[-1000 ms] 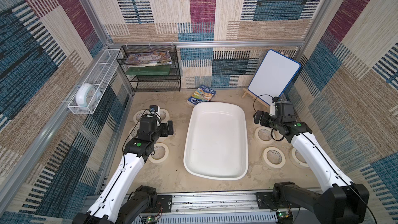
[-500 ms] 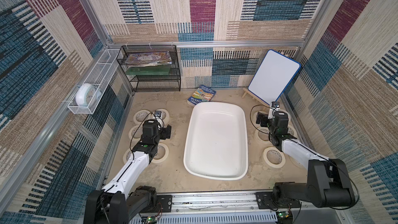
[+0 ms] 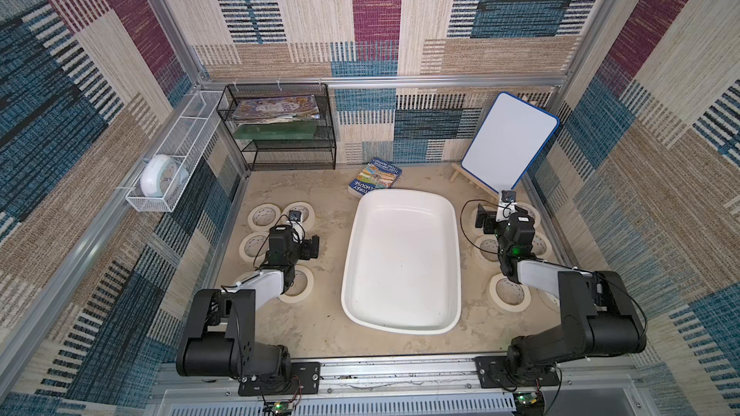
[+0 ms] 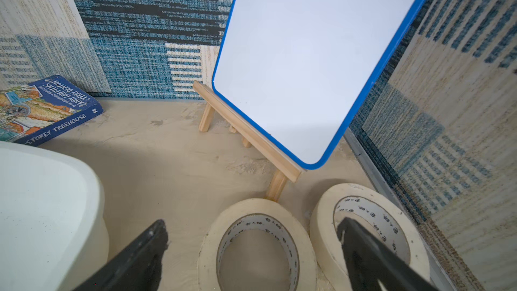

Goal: Take out the art tape in the storage box
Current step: Reset both arms

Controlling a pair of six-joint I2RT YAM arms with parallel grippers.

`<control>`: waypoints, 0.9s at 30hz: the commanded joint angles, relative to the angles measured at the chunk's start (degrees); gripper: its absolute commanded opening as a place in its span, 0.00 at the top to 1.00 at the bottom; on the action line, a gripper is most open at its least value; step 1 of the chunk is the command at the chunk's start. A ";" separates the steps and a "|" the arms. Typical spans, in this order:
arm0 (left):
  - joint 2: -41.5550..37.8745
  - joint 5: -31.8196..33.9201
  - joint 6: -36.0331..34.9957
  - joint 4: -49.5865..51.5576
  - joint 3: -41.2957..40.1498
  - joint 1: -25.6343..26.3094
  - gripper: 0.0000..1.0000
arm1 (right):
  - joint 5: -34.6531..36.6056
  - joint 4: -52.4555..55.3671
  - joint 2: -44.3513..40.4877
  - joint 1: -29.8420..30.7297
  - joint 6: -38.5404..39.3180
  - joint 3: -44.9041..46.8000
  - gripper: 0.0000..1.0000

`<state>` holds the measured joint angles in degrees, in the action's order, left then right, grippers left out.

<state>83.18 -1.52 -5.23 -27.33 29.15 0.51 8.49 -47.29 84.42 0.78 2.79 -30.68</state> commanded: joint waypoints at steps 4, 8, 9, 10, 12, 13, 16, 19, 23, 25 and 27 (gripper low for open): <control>3.08 -2.38 1.88 -6.79 0.30 -0.95 0.01 | -0.67 0.41 -1.37 -0.25 1.21 0.60 0.01; 3.26 -1.36 2.71 -7.19 -0.14 -1.15 0.01 | -0.95 2.66 -2.86 -0.27 -0.28 1.15 0.01; 3.37 -1.28 2.90 -7.15 -0.19 -1.26 0.01 | -0.81 2.09 -3.49 -0.25 -0.56 1.91 0.01; 3.42 -1.23 3.03 -7.13 -0.14 -1.43 0.01 | -0.67 1.61 -3.84 -0.25 -0.65 2.43 0.01; 3.55 -0.82 3.36 -7.15 -0.21 -1.55 0.01 | -0.92 2.27 -3.53 -0.25 -0.59 1.96 0.01; 3.57 -0.54 3.63 -9.66 -0.52 -1.65 0.01 | -1.17 3.13 -3.48 -0.27 -0.75 1.60 0.01; 4.03 -0.26 3.89 -12.11 -1.82 -1.83 0.01 | -3.32 3.40 -3.55 -0.27 -1.51 2.91 0.01; 4.35 -0.24 4.09 -12.92 -2.15 -1.92 0.01 | -3.20 -6.52 -1.92 -0.16 -1.69 9.14 0.01; 4.78 -0.22 4.35 -14.61 -2.94 -2.09 0.01 | -3.49 -22.15 2.33 -0.14 -0.84 16.20 0.01; 4.77 -0.43 4.44 -14.53 -2.87 -2.24 0.01 | -3.63 -22.38 2.82 -0.23 -1.15 16.19 0.01; 4.98 -0.55 4.45 -14.44 -2.75 -2.34 0.01 | -5.09 -21.44 2.96 -0.81 -1.44 15.55 0.01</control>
<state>87.90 -2.31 -1.34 -39.38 26.33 -1.65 5.26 -61.78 87.15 0.38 2.09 -14.66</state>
